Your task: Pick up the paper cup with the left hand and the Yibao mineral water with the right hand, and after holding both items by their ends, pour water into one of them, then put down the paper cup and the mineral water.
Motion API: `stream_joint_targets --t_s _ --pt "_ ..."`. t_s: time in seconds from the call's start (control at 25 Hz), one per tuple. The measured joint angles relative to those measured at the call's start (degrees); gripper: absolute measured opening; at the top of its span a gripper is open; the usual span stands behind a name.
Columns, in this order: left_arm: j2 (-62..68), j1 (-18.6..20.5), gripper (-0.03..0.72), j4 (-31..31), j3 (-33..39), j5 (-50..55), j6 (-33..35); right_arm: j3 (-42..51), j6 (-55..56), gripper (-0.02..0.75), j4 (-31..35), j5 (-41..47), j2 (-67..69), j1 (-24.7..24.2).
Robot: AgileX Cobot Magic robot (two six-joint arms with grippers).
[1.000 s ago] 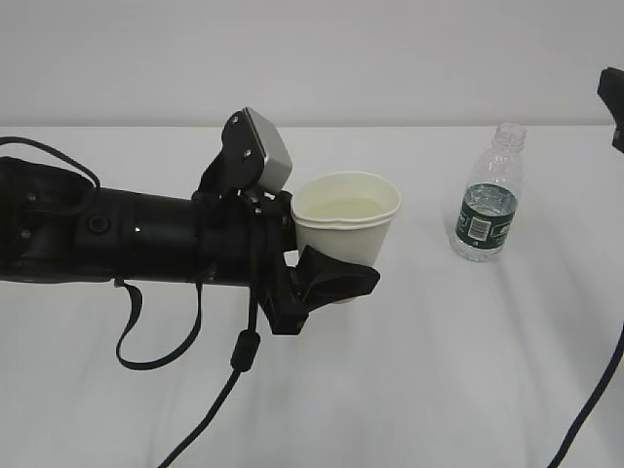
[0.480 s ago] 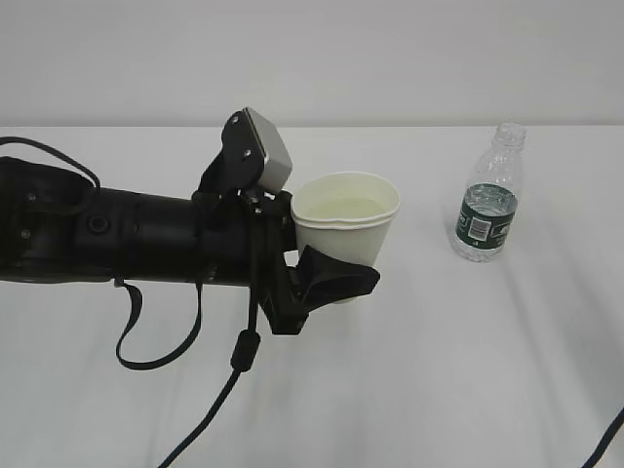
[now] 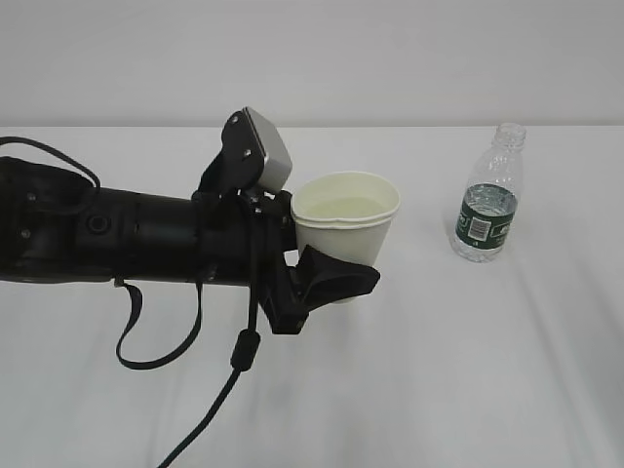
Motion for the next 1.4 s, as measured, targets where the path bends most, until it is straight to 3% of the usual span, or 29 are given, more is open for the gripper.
stream_joint_targets --t_s 0.24,0.72,1.4 --pt "0.0 0.0 0.426 0.0 0.0 0.0 0.0 0.0 0.0 0.593 -1.7 6.2 -2.6 0.0" --pt "0.0 0.0 0.426 -0.5 0.0 0.0 0.0 0.0 2.5 0.592 -1.2 7.4 -2.8 0.0" --pt "0.0 0.0 0.426 -9.8 0.0 0.0 3.5 0.0 7.4 0.592 -1.1 8.5 -2.8 0.0"
